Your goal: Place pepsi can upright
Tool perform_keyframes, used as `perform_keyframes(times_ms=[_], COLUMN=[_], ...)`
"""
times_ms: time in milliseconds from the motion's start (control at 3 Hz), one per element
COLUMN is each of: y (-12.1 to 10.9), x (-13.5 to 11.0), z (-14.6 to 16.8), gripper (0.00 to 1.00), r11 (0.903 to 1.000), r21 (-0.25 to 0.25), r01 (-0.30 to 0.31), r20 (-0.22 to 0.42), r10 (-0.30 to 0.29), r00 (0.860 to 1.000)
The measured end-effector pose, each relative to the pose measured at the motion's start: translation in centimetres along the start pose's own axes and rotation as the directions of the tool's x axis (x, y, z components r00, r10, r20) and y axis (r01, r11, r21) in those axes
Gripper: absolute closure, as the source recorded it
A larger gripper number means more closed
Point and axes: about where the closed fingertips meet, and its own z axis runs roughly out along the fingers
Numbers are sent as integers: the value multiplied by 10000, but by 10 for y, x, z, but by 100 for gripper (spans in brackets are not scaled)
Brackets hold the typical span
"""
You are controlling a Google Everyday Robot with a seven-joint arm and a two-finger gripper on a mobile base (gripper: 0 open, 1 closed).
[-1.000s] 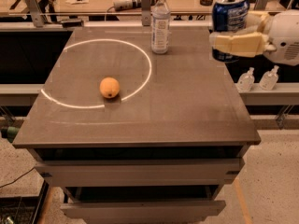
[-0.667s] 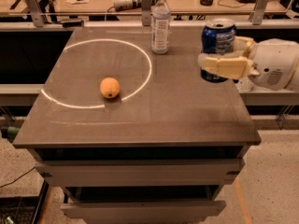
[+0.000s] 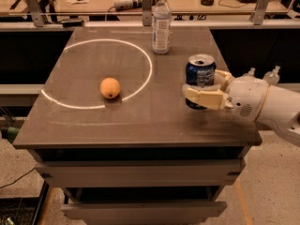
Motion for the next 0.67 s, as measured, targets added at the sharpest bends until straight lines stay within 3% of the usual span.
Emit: perform_keyframes(times_ms=[333, 667], y=[-12, -19], x=[25, 36], z=[6, 8], gripper=[100, 100], r11=[9985, 9964], r21=[532, 730], r01=[156, 436], r20=[195, 395], r10=[-167, -466], r00=[9997, 9981])
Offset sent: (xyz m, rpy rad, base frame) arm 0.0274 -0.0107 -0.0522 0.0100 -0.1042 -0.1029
